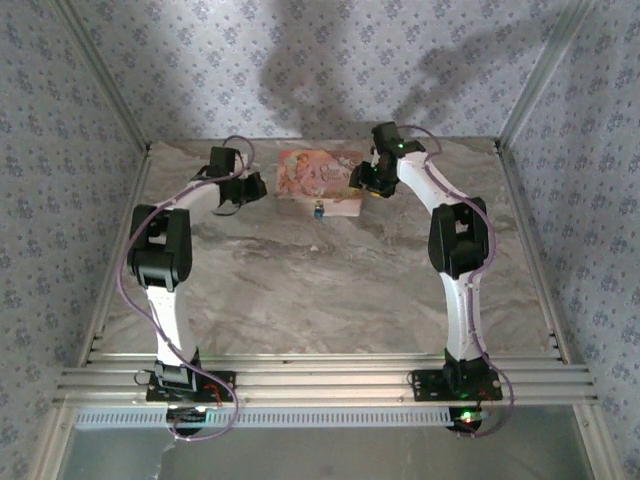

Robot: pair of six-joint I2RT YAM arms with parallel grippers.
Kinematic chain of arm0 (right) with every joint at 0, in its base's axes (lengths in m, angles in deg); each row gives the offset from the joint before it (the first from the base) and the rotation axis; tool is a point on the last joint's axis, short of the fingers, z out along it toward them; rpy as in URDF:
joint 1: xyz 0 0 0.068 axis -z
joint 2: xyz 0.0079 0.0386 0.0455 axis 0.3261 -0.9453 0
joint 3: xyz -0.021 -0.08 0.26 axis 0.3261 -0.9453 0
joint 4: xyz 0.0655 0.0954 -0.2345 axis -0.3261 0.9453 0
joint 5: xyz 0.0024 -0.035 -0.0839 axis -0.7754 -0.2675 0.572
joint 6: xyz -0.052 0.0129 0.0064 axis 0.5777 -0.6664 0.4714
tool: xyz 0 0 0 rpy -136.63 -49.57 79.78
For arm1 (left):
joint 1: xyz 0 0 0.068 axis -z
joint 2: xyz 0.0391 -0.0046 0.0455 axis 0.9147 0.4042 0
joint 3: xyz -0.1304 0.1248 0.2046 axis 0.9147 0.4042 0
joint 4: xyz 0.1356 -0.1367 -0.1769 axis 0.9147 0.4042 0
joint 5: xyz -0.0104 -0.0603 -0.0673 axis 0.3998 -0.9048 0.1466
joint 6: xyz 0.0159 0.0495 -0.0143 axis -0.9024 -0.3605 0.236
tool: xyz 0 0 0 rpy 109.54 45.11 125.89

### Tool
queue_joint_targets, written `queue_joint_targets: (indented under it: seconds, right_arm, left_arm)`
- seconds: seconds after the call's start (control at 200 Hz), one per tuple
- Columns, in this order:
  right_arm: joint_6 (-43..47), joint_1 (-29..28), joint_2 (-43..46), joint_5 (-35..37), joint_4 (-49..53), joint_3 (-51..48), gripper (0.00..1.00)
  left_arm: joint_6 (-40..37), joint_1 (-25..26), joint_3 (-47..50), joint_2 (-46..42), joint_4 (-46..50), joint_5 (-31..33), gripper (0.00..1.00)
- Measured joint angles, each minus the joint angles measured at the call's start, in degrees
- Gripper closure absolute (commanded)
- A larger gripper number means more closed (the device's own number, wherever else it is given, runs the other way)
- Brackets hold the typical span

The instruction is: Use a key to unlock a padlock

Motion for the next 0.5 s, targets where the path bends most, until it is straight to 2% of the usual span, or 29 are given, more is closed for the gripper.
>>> queue_joint_targets:
  seconds: [0.26,0.5]
  right_arm:
    - [2.27,0.17,0.31,-2.08,-1.57,-1.46,0.49]
    - [3.52,-0.13,5.53,-2.56,-5.4,-9.94,0.52]
  left_arm:
    - [-1.07,2.54,-1.25,1.14,1.51,0.9,1.0]
    - [-1.36,4.2,6.03,-2.16,0.68,1.44,1.0]
